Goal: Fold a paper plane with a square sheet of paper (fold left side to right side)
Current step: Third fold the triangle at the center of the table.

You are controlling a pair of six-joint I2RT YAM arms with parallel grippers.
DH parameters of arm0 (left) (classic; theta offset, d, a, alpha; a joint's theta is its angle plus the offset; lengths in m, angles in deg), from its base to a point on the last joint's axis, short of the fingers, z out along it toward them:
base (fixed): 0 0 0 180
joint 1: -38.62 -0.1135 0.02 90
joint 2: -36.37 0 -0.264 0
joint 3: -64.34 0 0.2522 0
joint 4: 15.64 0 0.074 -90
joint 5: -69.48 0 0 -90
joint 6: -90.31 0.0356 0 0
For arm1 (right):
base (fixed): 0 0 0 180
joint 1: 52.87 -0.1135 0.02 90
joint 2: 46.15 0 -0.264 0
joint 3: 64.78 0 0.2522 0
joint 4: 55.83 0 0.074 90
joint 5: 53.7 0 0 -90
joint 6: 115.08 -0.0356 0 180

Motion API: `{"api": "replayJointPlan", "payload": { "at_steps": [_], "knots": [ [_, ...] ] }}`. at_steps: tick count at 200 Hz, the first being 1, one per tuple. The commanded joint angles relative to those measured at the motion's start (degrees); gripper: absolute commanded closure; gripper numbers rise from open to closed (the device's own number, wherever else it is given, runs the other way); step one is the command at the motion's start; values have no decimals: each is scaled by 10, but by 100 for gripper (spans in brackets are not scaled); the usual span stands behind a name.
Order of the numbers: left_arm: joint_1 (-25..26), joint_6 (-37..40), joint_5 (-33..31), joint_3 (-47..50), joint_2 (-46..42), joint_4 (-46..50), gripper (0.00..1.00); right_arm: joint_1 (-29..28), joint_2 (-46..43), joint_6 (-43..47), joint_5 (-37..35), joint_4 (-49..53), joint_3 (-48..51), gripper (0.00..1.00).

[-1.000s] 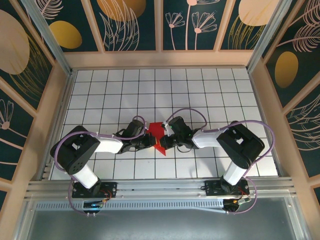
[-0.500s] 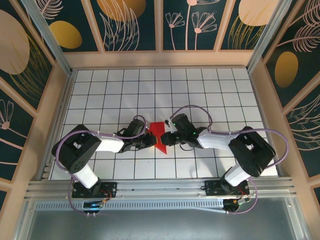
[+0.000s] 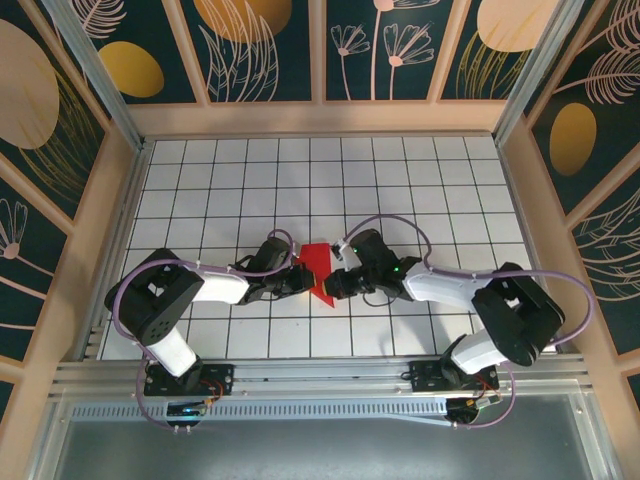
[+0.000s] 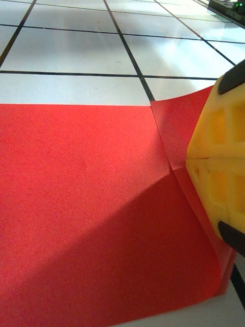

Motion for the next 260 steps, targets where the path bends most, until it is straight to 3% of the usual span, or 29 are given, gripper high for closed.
{"api": "replayJointPlan", "payload": {
  "at_steps": [1,152,260],
  "knots": [
    [2,6,-53,13,50,73,100,-18,27,-19,37,-24,6,100],
    [3,8,-54,14,49,77,100,-24,95,-39,20,-49,23,100],
    [3,11,-60,11,51,85,100,-25,95,-37,-1,-23,31,100]
  ]
}}
